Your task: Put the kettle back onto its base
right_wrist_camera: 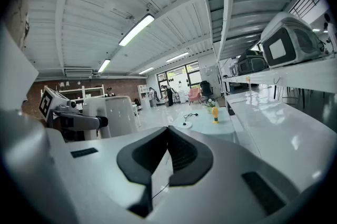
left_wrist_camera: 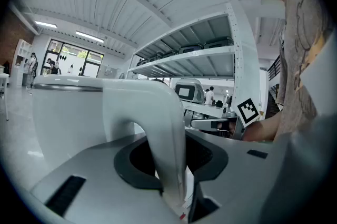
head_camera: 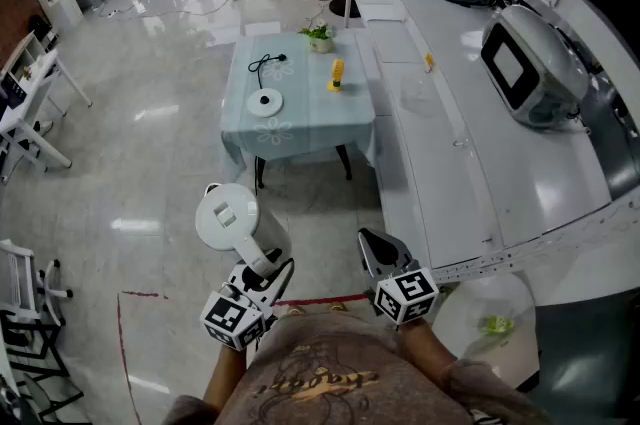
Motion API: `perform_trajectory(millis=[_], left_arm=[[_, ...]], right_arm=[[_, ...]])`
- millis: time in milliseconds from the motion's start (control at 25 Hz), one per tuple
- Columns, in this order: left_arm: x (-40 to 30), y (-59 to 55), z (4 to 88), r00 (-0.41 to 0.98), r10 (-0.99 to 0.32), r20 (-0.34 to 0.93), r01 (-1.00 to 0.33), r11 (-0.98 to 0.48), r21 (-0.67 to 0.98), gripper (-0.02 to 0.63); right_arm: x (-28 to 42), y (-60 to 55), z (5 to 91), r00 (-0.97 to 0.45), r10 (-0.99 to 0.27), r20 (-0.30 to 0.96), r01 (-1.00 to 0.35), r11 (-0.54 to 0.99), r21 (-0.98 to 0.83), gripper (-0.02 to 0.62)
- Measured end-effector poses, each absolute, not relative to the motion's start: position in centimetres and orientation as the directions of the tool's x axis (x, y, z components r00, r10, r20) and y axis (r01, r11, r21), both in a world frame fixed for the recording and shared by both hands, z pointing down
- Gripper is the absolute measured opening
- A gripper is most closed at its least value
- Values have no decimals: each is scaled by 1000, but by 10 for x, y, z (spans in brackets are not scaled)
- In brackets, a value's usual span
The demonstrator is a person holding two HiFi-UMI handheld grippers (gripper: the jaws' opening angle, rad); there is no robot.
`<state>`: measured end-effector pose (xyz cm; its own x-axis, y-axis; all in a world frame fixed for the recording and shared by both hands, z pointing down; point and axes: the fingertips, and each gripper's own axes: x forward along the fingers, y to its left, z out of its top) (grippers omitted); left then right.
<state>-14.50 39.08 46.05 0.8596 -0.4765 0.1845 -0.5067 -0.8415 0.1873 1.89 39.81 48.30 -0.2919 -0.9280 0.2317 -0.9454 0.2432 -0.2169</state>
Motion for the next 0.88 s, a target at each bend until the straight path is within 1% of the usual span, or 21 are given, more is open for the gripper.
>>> perform_trajectory(millis=[360, 600, 880], left_arm=[[-135, 393, 462, 852, -486, 196, -518, -836, 182, 129], [-119, 385, 450, 827, -537, 165, -562, -795, 229, 129], [-103, 376, 453, 820, -550, 160, -572, -795, 199, 129]], right_arm=[[31, 401, 483, -303, -928, 217, -939, 252, -235, -9], [44, 403, 495, -340, -915, 219, -928, 289, -235, -9], [67, 398, 507, -343, -912, 226, -923, 283, -262, -9]])
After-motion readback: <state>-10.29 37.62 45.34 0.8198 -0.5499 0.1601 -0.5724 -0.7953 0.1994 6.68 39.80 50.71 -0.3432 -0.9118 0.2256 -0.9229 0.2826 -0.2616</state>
